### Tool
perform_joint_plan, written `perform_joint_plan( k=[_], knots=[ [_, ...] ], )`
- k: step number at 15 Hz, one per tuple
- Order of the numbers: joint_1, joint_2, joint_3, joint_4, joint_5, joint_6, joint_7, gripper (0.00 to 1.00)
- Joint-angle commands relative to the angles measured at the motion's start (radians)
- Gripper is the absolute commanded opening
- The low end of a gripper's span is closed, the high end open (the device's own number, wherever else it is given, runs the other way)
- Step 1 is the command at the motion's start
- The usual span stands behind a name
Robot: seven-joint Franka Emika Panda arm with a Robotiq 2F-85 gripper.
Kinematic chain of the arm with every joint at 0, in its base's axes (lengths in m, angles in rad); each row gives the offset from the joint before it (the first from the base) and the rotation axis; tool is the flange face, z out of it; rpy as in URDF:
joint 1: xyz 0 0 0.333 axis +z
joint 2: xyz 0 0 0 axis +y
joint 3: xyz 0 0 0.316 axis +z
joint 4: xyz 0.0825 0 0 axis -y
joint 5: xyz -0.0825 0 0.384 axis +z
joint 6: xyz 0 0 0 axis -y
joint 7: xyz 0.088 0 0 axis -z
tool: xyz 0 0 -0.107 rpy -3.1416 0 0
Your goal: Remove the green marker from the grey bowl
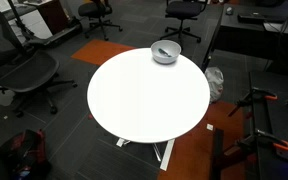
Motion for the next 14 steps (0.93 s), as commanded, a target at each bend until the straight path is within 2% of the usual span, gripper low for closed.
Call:
perform_joint_plan(
  k=[1,7,14],
  knots=[
    [-0.005,0.001,0.005,0.002,0.002,-0.003,-0.002,1.00],
    [-0.005,0.001,0.005,0.002,0.002,-0.003,-0.002,1.00],
    [-0.020,0.129,-0.019,0.033,0.016,0.134,0.017,1.00]
  ],
)
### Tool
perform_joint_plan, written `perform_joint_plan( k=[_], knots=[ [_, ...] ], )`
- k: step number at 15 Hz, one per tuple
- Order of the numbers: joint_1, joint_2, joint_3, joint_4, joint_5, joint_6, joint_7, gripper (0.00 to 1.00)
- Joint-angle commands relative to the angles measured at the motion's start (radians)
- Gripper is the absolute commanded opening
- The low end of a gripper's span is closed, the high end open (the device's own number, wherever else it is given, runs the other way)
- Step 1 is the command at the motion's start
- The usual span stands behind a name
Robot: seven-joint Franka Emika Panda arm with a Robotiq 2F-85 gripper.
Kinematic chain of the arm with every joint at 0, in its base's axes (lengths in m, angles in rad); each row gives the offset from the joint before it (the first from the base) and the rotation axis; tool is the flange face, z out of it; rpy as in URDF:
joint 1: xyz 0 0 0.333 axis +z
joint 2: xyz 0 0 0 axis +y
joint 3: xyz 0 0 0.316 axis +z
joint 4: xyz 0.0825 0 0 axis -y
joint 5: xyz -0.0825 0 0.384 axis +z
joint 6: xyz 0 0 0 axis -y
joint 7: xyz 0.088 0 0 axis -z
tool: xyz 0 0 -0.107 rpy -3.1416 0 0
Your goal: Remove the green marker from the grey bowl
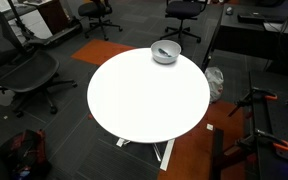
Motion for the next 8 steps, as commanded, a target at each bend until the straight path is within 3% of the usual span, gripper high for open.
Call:
perform_joint_plan(
  k=[1,8],
  knots=[
    [-0.021,0.098,-0.014,0.037,0.020,0.088,0.018,1.00],
    [-0.059,0.296,-0.049,0.096,0.125,0.269,0.017,1.00]
  ],
)
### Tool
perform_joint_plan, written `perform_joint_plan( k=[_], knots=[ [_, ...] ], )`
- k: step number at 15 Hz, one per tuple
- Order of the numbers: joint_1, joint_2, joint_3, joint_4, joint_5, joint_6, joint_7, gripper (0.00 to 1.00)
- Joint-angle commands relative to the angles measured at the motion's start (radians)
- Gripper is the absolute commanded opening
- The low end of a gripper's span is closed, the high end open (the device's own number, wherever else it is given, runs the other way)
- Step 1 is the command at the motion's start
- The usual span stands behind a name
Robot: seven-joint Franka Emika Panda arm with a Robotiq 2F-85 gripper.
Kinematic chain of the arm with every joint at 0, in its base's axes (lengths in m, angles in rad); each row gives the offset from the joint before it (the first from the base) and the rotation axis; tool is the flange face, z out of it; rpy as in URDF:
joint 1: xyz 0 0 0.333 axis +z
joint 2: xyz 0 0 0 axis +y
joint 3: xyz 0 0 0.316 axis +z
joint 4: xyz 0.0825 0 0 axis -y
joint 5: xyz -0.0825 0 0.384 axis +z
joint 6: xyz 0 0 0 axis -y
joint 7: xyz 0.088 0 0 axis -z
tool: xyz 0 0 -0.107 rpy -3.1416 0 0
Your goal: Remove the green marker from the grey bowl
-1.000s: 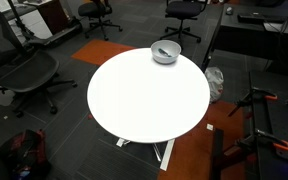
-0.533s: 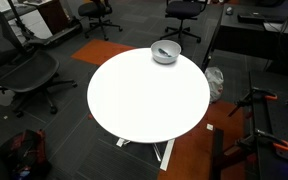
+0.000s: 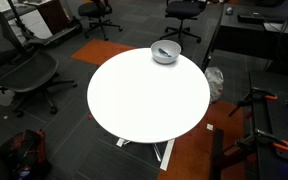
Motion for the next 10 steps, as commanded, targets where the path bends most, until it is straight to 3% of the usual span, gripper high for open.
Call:
perform_joint_plan(
  k=[1,5,10],
  knots=[
    [-0.021,0.117,-0.004,0.076,0.069,0.045,0.014,1.00],
    [-0.043,0.227,0.003,0.135,0.133,0.094,0.020,1.00],
    [-0.058,0.343,0.009,0.182,0.137,0.178,0.075,1.00]
  ],
)
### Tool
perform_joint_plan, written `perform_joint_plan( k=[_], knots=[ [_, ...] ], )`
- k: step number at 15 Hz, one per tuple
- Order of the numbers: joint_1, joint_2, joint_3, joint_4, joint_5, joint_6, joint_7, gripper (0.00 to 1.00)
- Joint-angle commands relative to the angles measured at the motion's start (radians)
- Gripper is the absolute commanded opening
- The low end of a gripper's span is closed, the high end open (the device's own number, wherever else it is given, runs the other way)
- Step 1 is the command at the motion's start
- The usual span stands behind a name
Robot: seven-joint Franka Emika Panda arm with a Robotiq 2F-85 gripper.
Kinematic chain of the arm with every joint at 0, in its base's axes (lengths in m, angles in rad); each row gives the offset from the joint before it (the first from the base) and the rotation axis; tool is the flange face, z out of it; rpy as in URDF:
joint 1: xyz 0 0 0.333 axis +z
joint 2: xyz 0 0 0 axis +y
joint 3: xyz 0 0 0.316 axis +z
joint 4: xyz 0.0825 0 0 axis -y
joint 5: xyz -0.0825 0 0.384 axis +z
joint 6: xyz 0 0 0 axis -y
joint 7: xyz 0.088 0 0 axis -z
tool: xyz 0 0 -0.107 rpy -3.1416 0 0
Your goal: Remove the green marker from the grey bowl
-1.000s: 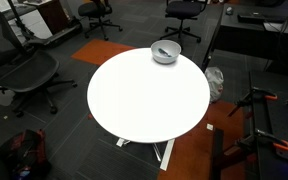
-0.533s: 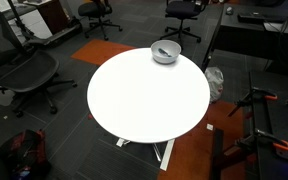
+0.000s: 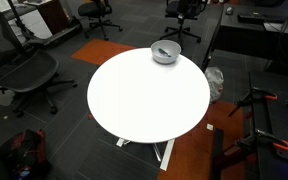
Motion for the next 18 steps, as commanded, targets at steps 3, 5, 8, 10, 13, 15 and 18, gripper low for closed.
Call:
perform_joint_plan(
  k=[3,5,8,10,13,15,18],
  knots=[
    [-0.023,0.131,0.019,0.078,0.015,0.057,0.067,1.00],
    [-0.030,0.174,0.025,0.103,0.025,0.060,0.071,1.00],
    [-0.044,0.238,0.038,0.146,0.047,0.055,0.075,1.00],
    [-0.051,0.282,0.043,0.177,0.060,0.057,0.080,1.00],
    [-0.063,0.344,0.051,0.231,0.073,0.054,0.090,1.00],
    [-0.073,0.385,0.057,0.269,0.081,0.056,0.093,1.00],
    [-0.083,0.448,0.062,0.337,0.088,0.047,0.107,1.00]
  ],
)
